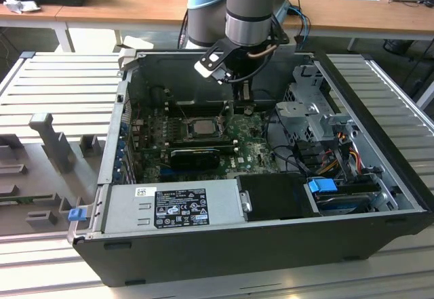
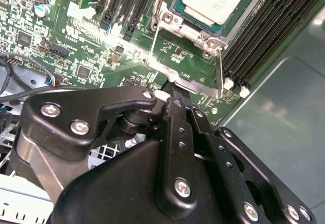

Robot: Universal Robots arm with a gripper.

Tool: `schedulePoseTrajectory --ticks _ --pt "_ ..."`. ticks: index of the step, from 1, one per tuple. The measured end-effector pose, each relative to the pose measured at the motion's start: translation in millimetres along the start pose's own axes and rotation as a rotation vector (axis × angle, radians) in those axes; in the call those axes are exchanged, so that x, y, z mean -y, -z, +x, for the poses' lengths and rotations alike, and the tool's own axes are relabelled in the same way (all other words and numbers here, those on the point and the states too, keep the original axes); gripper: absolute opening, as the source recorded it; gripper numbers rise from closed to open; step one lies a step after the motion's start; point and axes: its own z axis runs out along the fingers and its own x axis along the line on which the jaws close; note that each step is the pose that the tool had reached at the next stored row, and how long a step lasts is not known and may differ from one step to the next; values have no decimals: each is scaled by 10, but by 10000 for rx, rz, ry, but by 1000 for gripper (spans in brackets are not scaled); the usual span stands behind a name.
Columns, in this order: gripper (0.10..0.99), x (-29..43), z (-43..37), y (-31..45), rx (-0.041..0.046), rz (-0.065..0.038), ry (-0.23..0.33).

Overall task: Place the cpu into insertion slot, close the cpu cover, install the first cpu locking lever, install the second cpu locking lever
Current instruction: 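Close the cpu cover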

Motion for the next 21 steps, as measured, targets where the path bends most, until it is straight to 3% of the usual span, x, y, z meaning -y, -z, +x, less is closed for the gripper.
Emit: schedulePoseTrajectory --ticks 21 --pt "106 143 -4 5 -1 0 0"
